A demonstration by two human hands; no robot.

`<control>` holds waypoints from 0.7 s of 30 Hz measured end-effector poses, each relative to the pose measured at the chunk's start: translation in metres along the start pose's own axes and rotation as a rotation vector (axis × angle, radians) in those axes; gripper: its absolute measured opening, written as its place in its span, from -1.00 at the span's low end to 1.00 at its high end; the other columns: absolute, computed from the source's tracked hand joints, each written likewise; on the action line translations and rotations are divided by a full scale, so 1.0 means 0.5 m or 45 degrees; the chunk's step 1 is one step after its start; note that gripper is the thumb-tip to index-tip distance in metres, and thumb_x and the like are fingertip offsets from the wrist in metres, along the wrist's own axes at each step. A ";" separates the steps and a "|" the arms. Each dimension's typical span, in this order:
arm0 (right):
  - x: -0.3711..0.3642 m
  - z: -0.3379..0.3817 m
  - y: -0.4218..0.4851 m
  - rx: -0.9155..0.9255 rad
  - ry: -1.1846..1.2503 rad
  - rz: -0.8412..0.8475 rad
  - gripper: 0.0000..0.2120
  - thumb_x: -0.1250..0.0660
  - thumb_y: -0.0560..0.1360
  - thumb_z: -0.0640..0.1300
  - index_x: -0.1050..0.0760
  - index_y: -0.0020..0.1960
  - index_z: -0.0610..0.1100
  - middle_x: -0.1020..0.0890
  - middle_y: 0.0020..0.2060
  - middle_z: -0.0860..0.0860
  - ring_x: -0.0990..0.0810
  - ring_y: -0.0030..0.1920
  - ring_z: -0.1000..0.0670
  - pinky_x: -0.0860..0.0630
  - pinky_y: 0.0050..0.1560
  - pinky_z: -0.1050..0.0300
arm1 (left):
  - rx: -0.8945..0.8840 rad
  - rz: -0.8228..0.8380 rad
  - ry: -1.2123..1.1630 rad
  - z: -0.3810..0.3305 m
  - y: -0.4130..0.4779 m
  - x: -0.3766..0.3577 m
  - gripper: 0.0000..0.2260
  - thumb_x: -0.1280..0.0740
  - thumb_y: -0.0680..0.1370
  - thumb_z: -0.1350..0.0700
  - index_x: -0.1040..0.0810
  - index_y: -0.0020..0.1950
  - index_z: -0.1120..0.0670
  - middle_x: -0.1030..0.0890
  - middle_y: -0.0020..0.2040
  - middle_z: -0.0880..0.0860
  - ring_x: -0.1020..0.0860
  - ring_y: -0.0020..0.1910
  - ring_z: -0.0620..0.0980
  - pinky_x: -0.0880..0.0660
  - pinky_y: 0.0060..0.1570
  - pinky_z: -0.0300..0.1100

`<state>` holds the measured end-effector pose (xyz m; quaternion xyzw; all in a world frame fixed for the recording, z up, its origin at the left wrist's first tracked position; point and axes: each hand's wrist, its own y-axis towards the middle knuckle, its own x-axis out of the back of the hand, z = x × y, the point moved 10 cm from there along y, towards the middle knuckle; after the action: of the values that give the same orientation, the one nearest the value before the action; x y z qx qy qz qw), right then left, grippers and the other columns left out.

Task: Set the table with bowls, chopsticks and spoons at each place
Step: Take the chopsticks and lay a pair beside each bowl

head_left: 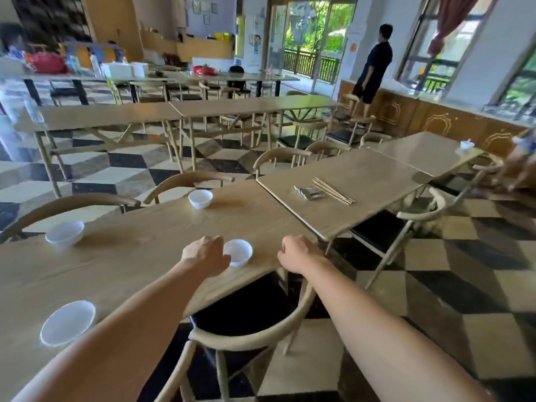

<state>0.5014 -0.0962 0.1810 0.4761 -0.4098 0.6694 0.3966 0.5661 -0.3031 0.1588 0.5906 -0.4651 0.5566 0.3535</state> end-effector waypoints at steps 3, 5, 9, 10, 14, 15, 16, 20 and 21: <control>0.006 -0.135 -0.035 -0.102 0.009 0.020 -0.71 -0.25 0.57 0.00 -0.55 0.19 -0.13 -0.57 0.19 -0.13 -0.58 0.17 -0.18 -0.52 0.10 0.03 | -0.134 0.050 -0.046 -0.158 0.001 -0.035 -0.85 -0.25 0.53 -0.03 -0.48 0.00 0.03 -0.58 0.01 0.01 -0.58 -0.03 0.09 -0.43 -0.20 -0.16; 0.011 -0.212 -0.043 -0.158 0.021 0.013 -0.70 -0.26 0.56 0.03 -0.55 0.19 -0.12 -0.59 0.19 -0.11 -0.59 0.17 -0.16 -0.52 0.07 0.04 | -0.210 0.087 -0.129 -0.254 0.009 -0.057 -0.90 -0.24 0.47 0.01 -0.45 -0.11 0.02 -0.64 -0.01 0.06 -0.62 -0.05 0.12 -0.53 -0.18 -0.15; -0.001 -0.341 -0.049 -0.267 0.077 0.016 -0.70 -0.28 0.54 0.06 -0.58 0.12 -0.12 -0.62 0.09 -0.10 -0.61 0.09 -0.15 -0.52 -0.07 0.05 | -0.369 0.148 -0.180 -0.421 0.018 -0.108 -0.75 -0.21 0.45 -0.02 -0.55 0.05 0.00 -0.64 0.03 0.06 -0.63 0.01 0.15 -0.56 -0.10 -0.10; -0.010 -0.371 -0.050 -0.296 0.088 0.023 -0.72 -0.28 0.55 0.04 -0.58 0.10 -0.13 -0.62 0.06 -0.09 -0.61 0.06 -0.15 -0.51 -0.11 0.06 | -0.402 0.164 -0.166 -0.454 0.023 -0.122 -0.73 -0.21 0.46 -0.03 -0.55 0.11 -0.03 -0.63 0.05 0.04 -0.62 0.02 0.13 -0.54 -0.12 -0.10; -0.050 -0.488 -0.020 -0.392 0.147 0.073 -0.73 -0.29 0.57 0.01 -0.56 0.12 -0.16 -0.61 0.01 -0.10 -0.61 0.05 -0.13 -0.55 -0.03 0.05 | -0.479 0.219 -0.095 -0.562 0.081 -0.176 -0.85 -0.21 0.51 0.00 -0.53 -0.02 -0.01 -0.62 -0.01 0.01 -0.55 -0.15 0.04 -0.46 -0.25 -0.14; -0.059 -0.518 -0.006 -0.425 0.173 0.091 -0.72 -0.29 0.56 0.01 -0.55 0.14 -0.17 -0.61 0.04 -0.11 -0.60 0.06 -0.14 -0.54 -0.01 0.05 | -0.488 0.242 -0.090 -0.583 0.101 -0.191 -0.84 -0.22 0.52 0.01 -0.54 0.01 0.01 -0.63 -0.01 0.02 -0.56 -0.16 0.03 -0.48 -0.25 -0.14; -0.066 -0.549 0.010 -0.456 0.197 0.108 -0.70 -0.28 0.56 0.00 -0.54 0.17 -0.18 -0.61 0.07 -0.12 -0.59 0.08 -0.14 -0.53 0.01 0.04 | -0.489 0.270 -0.088 -0.604 0.122 -0.204 -0.81 -0.22 0.52 0.02 -0.54 0.05 0.02 -0.62 0.00 0.03 -0.57 -0.15 0.03 -0.50 -0.24 -0.13; -0.083 -0.655 0.099 -0.524 0.254 0.159 -0.72 -0.25 0.57 -0.03 -0.53 0.17 -0.18 -0.63 0.02 -0.11 -0.61 0.02 -0.12 -0.54 0.03 0.03 | -0.496 0.317 -0.048 -0.679 0.242 -0.248 -0.71 -0.23 0.54 -0.05 -0.52 0.18 0.05 -0.57 0.05 0.04 -0.55 -0.08 0.06 -0.52 -0.18 -0.09; -0.085 -0.677 0.128 -0.529 0.247 0.175 -0.74 -0.24 0.57 -0.04 -0.53 0.14 -0.19 -0.62 -0.02 -0.11 -0.61 -0.01 -0.12 -0.55 0.01 0.03 | -0.516 0.325 -0.035 -0.703 0.279 -0.261 -0.69 -0.22 0.55 -0.07 -0.52 0.20 0.05 -0.58 0.08 0.06 -0.57 -0.05 0.07 -0.54 -0.15 -0.08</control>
<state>0.3466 0.1889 0.0581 0.2886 -0.5302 0.6387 0.4771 0.3257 0.0017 0.0618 0.4517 -0.6430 0.4841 0.3850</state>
